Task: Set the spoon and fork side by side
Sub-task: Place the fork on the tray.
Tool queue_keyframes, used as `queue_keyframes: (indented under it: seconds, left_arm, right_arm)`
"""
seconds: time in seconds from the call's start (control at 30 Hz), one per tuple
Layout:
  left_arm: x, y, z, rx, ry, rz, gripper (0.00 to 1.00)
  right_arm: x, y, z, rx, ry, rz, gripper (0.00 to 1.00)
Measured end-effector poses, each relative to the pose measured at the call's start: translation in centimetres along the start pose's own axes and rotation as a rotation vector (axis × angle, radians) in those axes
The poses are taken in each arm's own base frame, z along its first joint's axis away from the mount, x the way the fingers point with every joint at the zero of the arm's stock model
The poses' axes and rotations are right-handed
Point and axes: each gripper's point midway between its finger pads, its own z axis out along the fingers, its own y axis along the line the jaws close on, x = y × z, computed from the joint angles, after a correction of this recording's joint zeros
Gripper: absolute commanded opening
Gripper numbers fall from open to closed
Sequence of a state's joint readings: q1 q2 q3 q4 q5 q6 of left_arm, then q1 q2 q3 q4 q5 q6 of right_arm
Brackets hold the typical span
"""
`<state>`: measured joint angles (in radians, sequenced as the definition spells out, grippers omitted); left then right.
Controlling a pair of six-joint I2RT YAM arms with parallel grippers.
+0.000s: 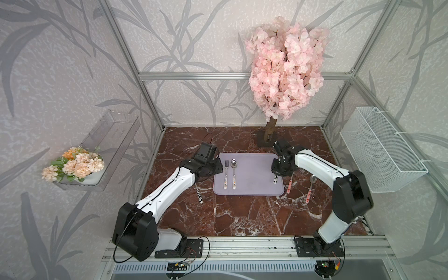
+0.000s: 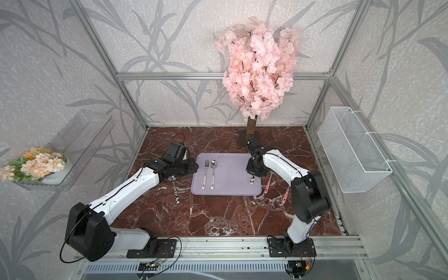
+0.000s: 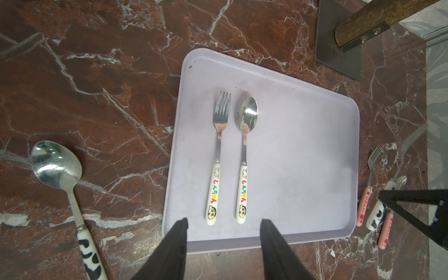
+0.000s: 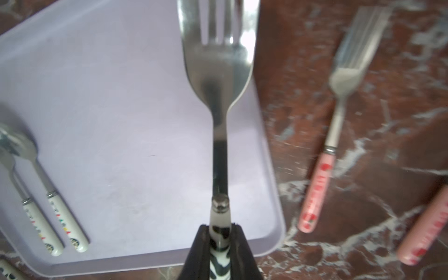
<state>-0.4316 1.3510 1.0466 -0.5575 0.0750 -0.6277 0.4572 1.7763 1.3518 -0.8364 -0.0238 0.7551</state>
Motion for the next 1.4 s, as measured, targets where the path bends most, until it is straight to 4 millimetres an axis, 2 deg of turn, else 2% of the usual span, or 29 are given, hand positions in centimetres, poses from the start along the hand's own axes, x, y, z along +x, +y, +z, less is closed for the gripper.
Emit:
queue_keyframes:
  seconds: [0.07, 0.17, 0.27, 0.4, 0.57, 0.77, 1.4]
  left_arm:
    - [0.1, 0.2, 0.0, -0.010, 0.003, 0.000, 0.51]
    - [0.1, 0.8, 0.0, -0.035, 0.000, -0.003, 0.51]
    - [0.0, 1.6, 0.0, -0.072, 0.004, -0.011, 0.51]
    - [0.0, 2.5, 0.3, -0.111, 0.020, -0.022, 0.51]
    - [0.2, 3.1, 0.4, -0.132, 0.030, -0.025, 0.51]
    - [0.3, 3.2, 0.3, -0.137, 0.034, -0.019, 0.50]
    - [0.1, 3.3, -0.1, -0.134, 0.025, -0.023, 0.50]
  right_arm:
    - [0.2, 3.2, 1.1, -0.026, 0.027, -0.057, 0.08]
    - [1.3, 6.8, 2.4, -0.050, 0.067, -0.126, 0.08]
    - [2.8, 9.4, 3.6, -0.066, 0.114, -0.176, 0.08]
    - [4.8, 11.3, 4.7, -0.075, 0.166, -0.223, 0.08]
    - [5.9, 11.9, 5.6, -0.065, 0.203, -0.239, 0.08]
    - [5.7, 12.1, 6.4, -0.050, 0.214, -0.238, 0.08]
    - [5.9, 11.1, 7.9, 0.009, 0.231, -0.244, 0.12]
